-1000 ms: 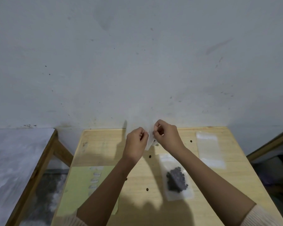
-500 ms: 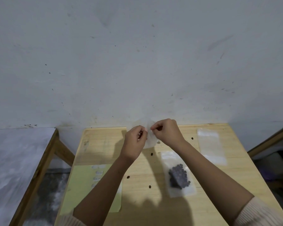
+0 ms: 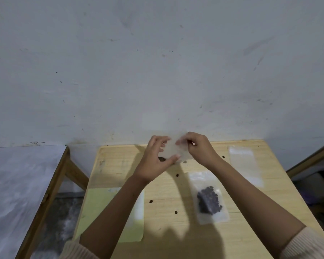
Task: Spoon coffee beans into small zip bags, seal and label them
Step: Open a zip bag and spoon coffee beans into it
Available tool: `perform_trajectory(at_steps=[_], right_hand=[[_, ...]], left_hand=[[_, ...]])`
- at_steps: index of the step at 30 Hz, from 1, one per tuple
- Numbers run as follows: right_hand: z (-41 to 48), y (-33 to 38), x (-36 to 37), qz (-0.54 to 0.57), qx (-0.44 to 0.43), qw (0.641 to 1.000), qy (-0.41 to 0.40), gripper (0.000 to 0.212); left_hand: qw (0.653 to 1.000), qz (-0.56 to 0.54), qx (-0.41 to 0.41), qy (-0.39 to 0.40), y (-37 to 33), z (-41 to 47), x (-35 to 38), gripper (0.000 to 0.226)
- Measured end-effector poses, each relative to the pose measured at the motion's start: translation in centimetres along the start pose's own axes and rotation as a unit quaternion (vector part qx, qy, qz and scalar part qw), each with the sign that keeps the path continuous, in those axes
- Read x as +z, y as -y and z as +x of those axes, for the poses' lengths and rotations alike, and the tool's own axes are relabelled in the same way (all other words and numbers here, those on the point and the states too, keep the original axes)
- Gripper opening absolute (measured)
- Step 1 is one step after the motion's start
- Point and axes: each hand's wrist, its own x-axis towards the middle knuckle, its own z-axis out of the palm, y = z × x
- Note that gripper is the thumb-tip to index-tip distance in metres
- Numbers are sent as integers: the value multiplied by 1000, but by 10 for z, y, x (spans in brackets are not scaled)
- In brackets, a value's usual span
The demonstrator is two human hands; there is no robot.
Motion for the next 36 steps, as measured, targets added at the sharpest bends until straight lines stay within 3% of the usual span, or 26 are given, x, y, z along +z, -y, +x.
perform_trajectory(at_steps=[3, 5, 8, 10, 14, 17, 21, 23, 28, 32, 36], right_hand=[[-3, 9, -10, 46, 14, 996, 72, 33], [-2, 12, -11, 51, 14, 992, 116, 28], [-1, 8, -6, 37, 19, 990, 135, 27], [-1, 10, -4, 27, 27, 990, 139, 12], [2, 16, 1, -2, 54, 988, 145, 19], [2, 22, 6, -28, 44, 988, 147, 9], [3, 31, 10, -30, 35, 994, 95, 24], [4, 32, 12, -43, 36, 994, 92, 10], [4, 33, 18, -91, 41, 990, 95, 30], [3, 27, 21, -50, 23, 991, 118, 20], [3, 16, 17, 88, 26, 986, 139, 6]], left_hand=[[991, 129, 39, 23, 9, 1, -6, 114], [977, 204, 65, 27, 12, 4, -7, 127], [964, 260, 58, 26, 13, 4, -7, 123], [958, 280, 66, 4, 15, 3, -7, 115], [955, 288, 67, -5, 17, -1, 2, 115], [963, 262, 56, -34, 17, -4, 9, 116], [965, 227, 71, -110, 21, -4, 9, 105], [968, 219, 65, -102, 22, -4, 6, 101], [970, 231, 49, -54, 25, -5, 1, 100], [977, 205, 36, -40, 31, -7, -1, 106], [985, 171, -17, -14, 36, -7, -5, 116]])
